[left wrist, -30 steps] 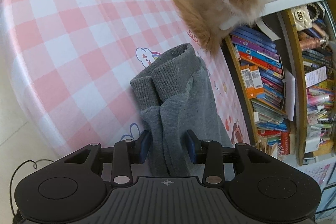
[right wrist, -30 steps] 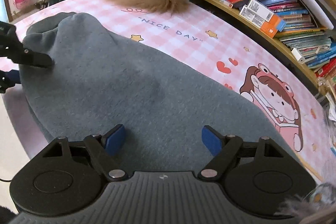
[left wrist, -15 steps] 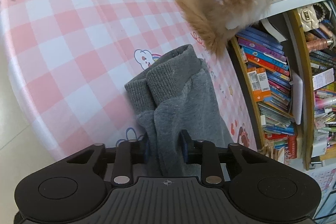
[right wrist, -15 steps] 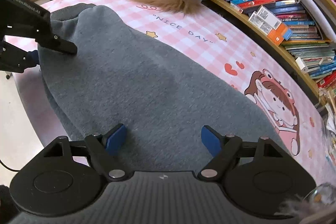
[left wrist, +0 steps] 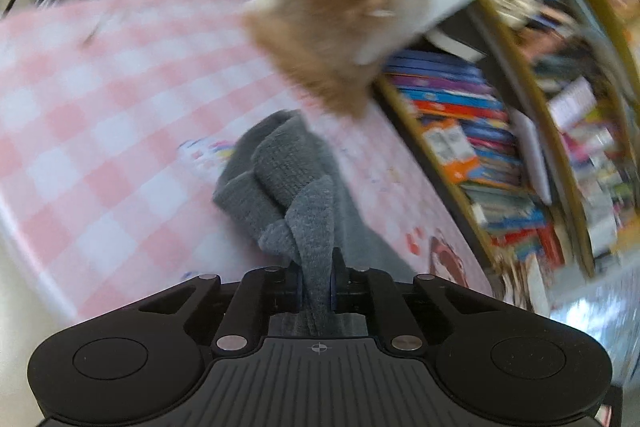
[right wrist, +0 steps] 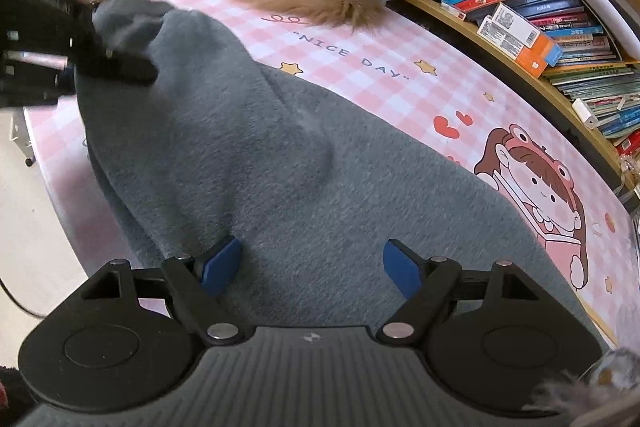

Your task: Fold clothes

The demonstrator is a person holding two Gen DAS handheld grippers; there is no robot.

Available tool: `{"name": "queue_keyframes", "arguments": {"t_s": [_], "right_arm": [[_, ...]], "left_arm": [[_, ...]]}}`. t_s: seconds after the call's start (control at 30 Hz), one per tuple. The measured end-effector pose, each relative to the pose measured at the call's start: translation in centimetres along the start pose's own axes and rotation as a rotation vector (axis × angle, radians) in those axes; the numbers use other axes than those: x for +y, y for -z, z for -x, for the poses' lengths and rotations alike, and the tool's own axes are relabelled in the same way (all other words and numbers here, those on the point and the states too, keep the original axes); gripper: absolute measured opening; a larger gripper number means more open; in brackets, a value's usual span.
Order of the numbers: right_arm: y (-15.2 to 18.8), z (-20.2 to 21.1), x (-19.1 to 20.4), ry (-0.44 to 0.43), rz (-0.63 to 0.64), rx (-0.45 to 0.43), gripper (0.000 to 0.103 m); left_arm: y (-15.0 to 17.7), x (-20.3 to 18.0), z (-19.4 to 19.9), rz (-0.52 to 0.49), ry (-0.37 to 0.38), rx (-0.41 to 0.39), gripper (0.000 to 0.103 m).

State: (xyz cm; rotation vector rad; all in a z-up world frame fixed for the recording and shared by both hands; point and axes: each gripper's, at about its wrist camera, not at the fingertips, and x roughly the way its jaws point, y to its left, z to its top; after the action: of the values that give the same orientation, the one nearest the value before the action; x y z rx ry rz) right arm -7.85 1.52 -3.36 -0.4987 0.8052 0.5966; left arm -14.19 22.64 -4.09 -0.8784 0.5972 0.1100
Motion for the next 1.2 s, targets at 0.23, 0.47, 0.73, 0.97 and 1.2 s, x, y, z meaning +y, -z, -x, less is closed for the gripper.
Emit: {"name": "queue_keyframes", "arguments": {"t_s": [0.23, 0.47, 0.73, 0.97, 1.2], "right_arm": [[0.8, 1.9, -2.0, -0.051, -0.068, -0.112, 0.078], [1.9, 4.0, -6.6, -0.09, -0.243, -0.152, 0.078], [4.7, 5.4, -12.2, -0.051, -0.478, -0.136, 0.078], [7.2, 6.4, -15.8, -0.07, -0.631, -0.144, 0.078], [9.3, 7.0, -18.2, -0.084, -0.725, -0.142, 0.078]], "left_arm": [[0.5, -4.7, 1.1, -0.257, 0.055, -0.034, 0.009], [1.6, -8.8, 1.7, -0.526, 0.038, -0.041, 0.009], [3.8, -14.2, 0.9, -0.872, 0.004, 0.003, 0.009], [6.0, -17.5, 0.0, -1.11, -0.024, 0.063, 0.01], [8.8, -19.9, -1.1, -1.26, -0.031, 0.111, 0.01]]}}
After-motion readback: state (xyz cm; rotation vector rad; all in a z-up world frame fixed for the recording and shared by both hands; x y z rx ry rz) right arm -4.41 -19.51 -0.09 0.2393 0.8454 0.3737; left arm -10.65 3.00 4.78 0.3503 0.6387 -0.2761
